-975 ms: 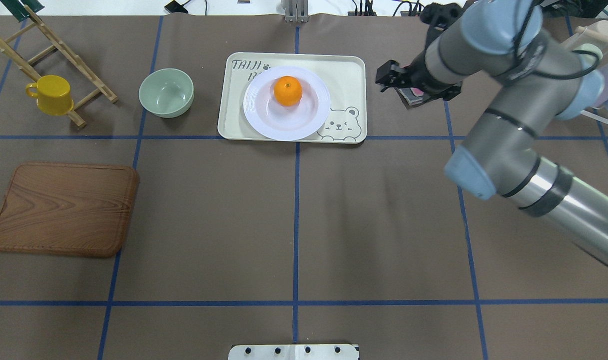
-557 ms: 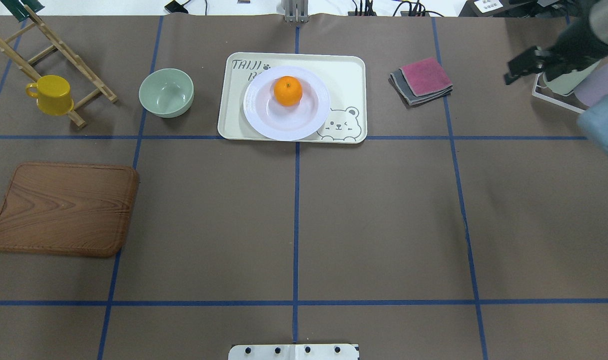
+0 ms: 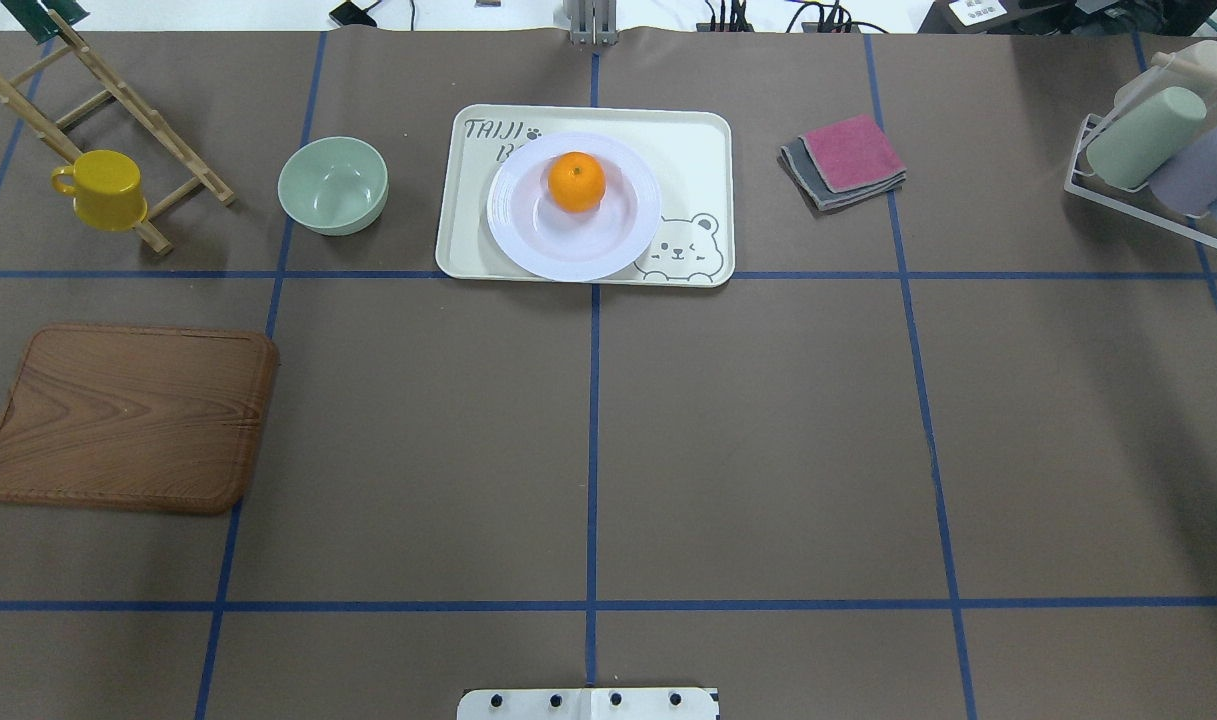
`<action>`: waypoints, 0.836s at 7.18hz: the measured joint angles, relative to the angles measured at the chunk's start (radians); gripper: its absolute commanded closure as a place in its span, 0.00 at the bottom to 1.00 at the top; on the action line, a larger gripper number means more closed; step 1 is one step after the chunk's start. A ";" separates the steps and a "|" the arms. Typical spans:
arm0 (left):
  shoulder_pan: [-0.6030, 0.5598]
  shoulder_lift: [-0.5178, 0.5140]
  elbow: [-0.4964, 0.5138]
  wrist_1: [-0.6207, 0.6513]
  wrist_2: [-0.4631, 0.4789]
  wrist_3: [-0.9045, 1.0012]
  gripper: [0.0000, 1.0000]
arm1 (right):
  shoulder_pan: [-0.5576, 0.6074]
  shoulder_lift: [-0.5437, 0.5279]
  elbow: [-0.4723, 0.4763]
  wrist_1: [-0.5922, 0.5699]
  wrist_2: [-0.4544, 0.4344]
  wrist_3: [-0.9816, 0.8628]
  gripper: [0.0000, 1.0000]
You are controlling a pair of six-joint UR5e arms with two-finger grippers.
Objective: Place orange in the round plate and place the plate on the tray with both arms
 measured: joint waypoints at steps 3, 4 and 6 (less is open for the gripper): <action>0.000 0.014 -0.002 -0.001 -0.005 0.002 0.00 | 0.037 -0.107 -0.001 -0.004 0.000 -0.136 0.00; 0.000 0.015 -0.003 0.000 -0.006 0.001 0.00 | 0.037 -0.122 -0.002 -0.004 -0.001 -0.141 0.00; 0.000 0.020 -0.003 0.000 -0.007 0.001 0.00 | 0.036 -0.131 -0.002 -0.004 -0.002 -0.140 0.00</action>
